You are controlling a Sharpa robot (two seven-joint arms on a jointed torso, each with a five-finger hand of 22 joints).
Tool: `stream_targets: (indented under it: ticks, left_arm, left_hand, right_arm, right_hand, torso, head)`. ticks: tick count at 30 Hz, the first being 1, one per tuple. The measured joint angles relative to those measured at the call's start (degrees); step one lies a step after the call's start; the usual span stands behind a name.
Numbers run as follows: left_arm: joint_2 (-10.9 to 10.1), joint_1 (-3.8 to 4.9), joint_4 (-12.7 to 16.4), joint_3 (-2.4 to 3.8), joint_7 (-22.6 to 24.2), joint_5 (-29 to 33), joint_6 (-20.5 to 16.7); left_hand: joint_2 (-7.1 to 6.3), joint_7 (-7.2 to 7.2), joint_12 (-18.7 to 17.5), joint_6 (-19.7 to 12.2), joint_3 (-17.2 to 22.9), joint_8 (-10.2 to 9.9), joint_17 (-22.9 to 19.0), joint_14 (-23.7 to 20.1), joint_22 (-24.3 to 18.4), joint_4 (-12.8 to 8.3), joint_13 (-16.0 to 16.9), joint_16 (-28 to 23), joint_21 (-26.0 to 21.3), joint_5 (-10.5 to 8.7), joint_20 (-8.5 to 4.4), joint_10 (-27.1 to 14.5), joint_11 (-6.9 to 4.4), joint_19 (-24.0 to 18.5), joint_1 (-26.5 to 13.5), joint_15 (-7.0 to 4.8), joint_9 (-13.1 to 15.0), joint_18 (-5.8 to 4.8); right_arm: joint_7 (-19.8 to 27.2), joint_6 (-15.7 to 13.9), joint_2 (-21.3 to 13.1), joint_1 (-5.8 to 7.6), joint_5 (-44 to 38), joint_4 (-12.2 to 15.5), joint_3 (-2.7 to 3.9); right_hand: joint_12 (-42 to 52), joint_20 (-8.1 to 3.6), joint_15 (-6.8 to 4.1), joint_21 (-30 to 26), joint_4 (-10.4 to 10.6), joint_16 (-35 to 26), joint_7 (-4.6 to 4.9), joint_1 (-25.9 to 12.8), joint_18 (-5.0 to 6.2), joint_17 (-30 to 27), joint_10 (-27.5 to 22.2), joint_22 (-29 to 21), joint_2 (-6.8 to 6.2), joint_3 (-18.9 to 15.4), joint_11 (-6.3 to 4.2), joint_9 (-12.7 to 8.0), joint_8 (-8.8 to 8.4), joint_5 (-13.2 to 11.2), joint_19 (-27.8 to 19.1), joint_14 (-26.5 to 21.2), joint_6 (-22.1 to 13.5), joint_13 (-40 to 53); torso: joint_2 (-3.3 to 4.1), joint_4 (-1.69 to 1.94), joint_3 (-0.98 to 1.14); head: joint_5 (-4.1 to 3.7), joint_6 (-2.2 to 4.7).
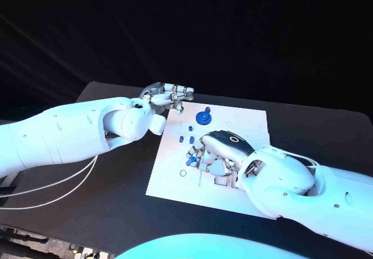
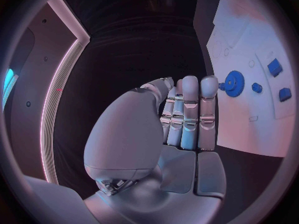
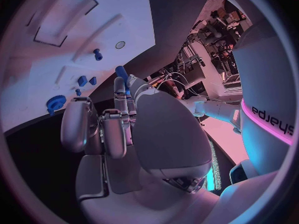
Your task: Assemble the parts on the task board
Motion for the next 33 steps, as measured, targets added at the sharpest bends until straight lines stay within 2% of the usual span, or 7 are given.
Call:
stream_targets:
  ticks: [5,13,20,33]
  left_arm:
    - [0.3,0.00,0.0,-0.01,0.0,0.0,0.1]
    - [0.4,0.00,0.0,-0.01,-0.1,0.0,0.1]
    - [0.4,0.00,0.0,-0.01,-0.2,0.0,0.2]
    - [0.5,0.00,-0.2,-0.03,-0.2,0.0,0.3]
  left_hand:
    - [0.00,0.00,0.0,0.0,0.0,0.0,-0.1,0.0,0.0,0.0,0.0,0.0,0.0,0.00,0.00,0.0,0.00,0.0,0.0,0.00,0.0,0.00]
    - [0.00,0.00,0.0,0.0,0.0,0.0,-0.1,0.0,0.0,0.0,0.0,0.0,0.0,0.00,0.00,0.0,0.00,0.0,0.0,0.00,0.0,0.00]
    - [0.00,0.00,0.0,0.0,0.0,0.0,-0.1,0.0,0.0,0.0,0.0,0.0,0.0,0.00,0.00,0.0,0.00,0.0,0.0,0.00,0.0,0.00]
    - [0.00,0.00,0.0,0.0,0.0,0.0,0.0,0.0,0.0,0.0,0.0,0.0,0.0,0.00,0.00,0.0,0.00,0.0,0.0,0.00,0.0,0.00]
  right_arm:
    - [0.9,-0.1,2.3,-1.94,0.3,-2.4,-0.28]
    - [1.7,-0.1,4.2,-3.47,0.6,-5.4,-0.59]
    - [1.7,0.0,4.7,-4.02,0.6,-6.6,-0.66]
    - [1.4,0.6,4.9,-4.14,0.5,-7.3,-0.66]
  right_hand:
    - [0.0,0.00,0.00,0.0,0.0,0.0,0.00,0.0,0.00,0.0,0.0,0.0,0.00,0.0,0.01,0.0,0.00,0.0,0.0,0.0,0.0,0.0]
    - [-0.2,0.00,0.00,-0.2,0.0,0.0,0.00,0.0,0.00,0.0,0.1,0.0,0.00,0.3,0.10,0.0,0.00,0.0,0.0,0.0,0.0,0.0]
    - [-0.2,0.00,0.00,-0.3,0.0,0.0,0.00,-0.3,0.00,0.0,0.1,0.0,-0.31,0.3,0.11,0.0,0.00,0.0,0.0,0.0,0.0,0.0]
    - [-0.5,0.00,0.00,-0.3,-0.2,0.0,-0.19,-0.5,0.00,0.0,0.1,0.0,-0.53,0.5,0.17,0.0,-0.07,0.0,0.0,0.0,0.2,-0.1]
  torso:
    - [-0.01,0.02,-0.01]
    - [0.00,0.04,-0.01]
    - [0.02,0.03,0.01]
    - [0.00,0.03,-0.01]
  head:
    - [0.52,-0.32]
    - [0.79,-0.56]
    - [1.10,-0.82]
    - [1.35,-1.12]
